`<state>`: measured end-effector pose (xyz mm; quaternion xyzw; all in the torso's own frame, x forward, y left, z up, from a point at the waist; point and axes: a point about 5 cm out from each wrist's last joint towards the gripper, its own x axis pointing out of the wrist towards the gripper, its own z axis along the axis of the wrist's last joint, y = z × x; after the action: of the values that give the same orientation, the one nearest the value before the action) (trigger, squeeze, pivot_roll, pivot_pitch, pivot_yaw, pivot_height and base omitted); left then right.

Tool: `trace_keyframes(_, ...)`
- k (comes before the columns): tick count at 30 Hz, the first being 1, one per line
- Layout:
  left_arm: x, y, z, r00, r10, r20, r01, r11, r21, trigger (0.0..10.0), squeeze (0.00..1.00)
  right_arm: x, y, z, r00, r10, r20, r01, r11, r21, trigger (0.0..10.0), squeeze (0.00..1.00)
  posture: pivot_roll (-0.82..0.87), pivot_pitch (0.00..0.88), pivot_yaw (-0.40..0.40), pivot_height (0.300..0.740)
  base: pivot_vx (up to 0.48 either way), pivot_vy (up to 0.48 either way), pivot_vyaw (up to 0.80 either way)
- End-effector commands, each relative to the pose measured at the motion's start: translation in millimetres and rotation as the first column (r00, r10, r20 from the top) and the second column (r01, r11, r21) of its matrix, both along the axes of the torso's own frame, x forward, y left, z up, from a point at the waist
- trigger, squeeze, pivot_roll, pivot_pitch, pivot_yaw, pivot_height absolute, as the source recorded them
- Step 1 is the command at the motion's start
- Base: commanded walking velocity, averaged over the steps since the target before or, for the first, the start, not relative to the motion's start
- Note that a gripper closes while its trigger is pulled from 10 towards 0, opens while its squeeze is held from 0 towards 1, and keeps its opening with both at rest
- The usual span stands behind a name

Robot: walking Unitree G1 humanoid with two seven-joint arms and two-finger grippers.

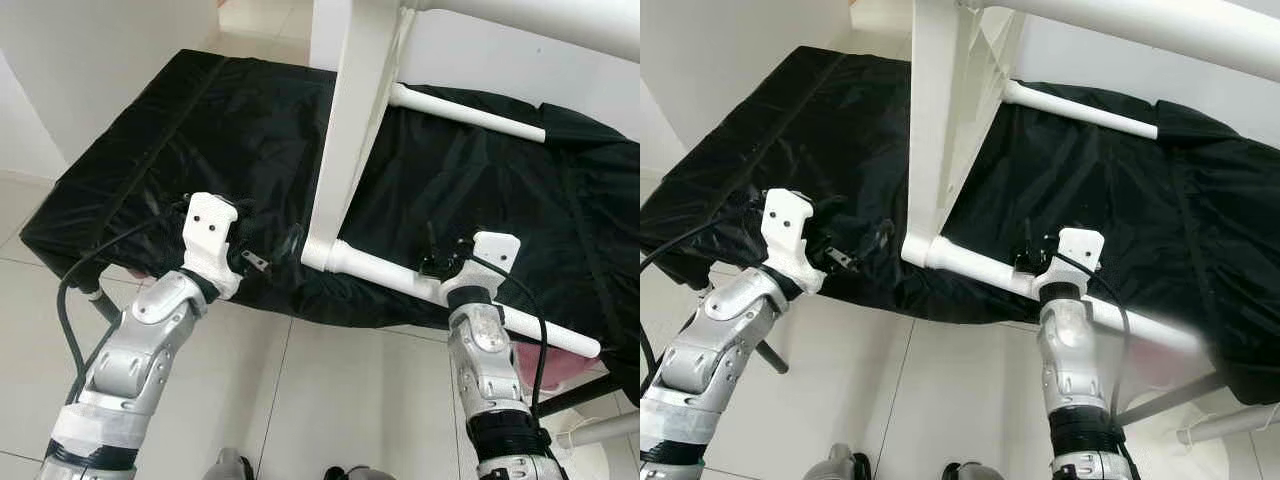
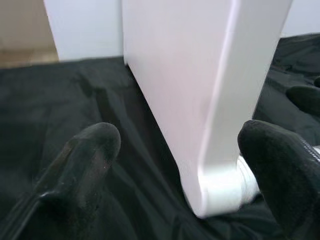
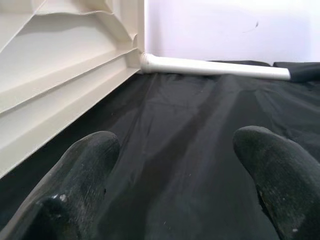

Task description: Building children table

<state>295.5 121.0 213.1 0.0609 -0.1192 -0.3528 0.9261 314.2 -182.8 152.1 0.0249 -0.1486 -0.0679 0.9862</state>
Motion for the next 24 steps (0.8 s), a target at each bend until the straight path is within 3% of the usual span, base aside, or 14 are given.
trace_keyframes(1,1.7,-3.8,-1.3,1.0,-0.006,-0.003,0.006,1.0,0.026,10.0,1.0,0.2,-3.3,-2.8,1.0,-0.015,-0.016,0.015,1.0,0.005,10.0,0.0,0.04,0.127,-0.064,0.74,0.0,0.0,0.0)
trace_keyframes(2,2.5,-3.4,3.4,1.0,-0.016,0.015,0.016,1.0,0.013,10.0,0.0,0.4,-3.0,-2.5,1.0,-0.015,-0.016,0.015,1.0,0.002,10.0,0.0,0.04,0.125,-0.066,0.74,0.0,0.0,0.0)
trace_keyframes(4,6.3,-2.7,17.5,0.999,-0.031,0.04,0.033,0.998,-0.051,10.0,0.0,0.8,-3.3,-3.3,1.0,-0.02,-0.021,0.02,1.0,0.007,10.0,0.0,0.05,0.124,-0.069,0.74,0.0,0.0,0.0)
trace_keyframes(8,7.4,-3.1,24.1,0.998,-0.04,0.052,0.043,0.997,-0.071,10.0,0.0,1.2,-3.8,-3.8,0.999,-0.023,-0.024,0.023,1.0,0.01,10.0,0.0,0.05,0.123,-0.069,0.74,0.0,0.0,0.0)
trace_keyframes(14,-2.6,-24.4,50.6,0.977,-0.189,0.098,0.201,0.972,-0.12,10.0,0.0,6.2,-3.9,-3.2,0.999,-0.03,-0.031,0.03,1.0,0.004,10.0,0.0,0.05,0.119,-0.072,0.74,0.0,0.0,0.0)
trace_keyframes(24,-2.1,-37.8,59.2,0.967,-0.232,0.102,0.246,0.959,-0.143,10.0,0.0,7.4,3.6,-4.4,0.999,-0.017,-0.037,0.017,1.0,0.008,10.0,0.0,0.05,0.118,-0.066,0.74,0.0,0.0,0.0)
